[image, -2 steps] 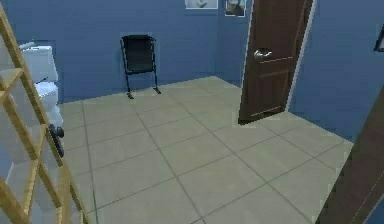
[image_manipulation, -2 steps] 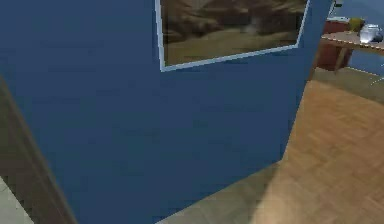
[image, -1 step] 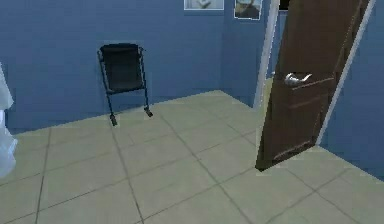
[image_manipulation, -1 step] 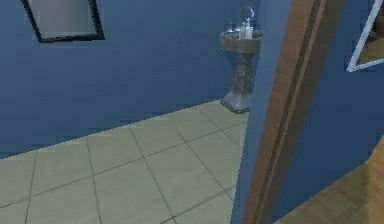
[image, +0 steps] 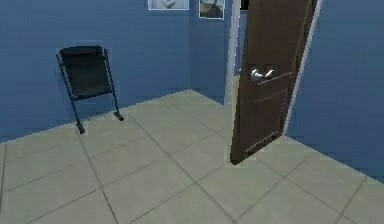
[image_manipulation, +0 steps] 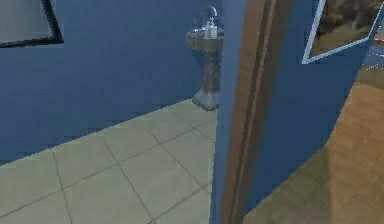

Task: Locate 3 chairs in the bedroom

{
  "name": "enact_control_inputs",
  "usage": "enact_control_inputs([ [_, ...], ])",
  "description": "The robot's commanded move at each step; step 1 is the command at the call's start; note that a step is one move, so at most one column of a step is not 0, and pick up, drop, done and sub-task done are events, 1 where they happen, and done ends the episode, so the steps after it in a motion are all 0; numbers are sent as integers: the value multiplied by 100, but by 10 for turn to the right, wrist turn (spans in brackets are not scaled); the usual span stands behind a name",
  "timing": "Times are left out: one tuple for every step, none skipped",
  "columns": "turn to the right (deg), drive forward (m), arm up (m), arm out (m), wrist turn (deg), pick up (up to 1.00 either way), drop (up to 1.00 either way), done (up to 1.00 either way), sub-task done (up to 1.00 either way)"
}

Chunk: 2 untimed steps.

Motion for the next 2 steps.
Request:
enact_control_inputs([
  [0,100,0,0,0,0,0,0,0],
  [0,80,0,0,0,0,0,0,0],
])
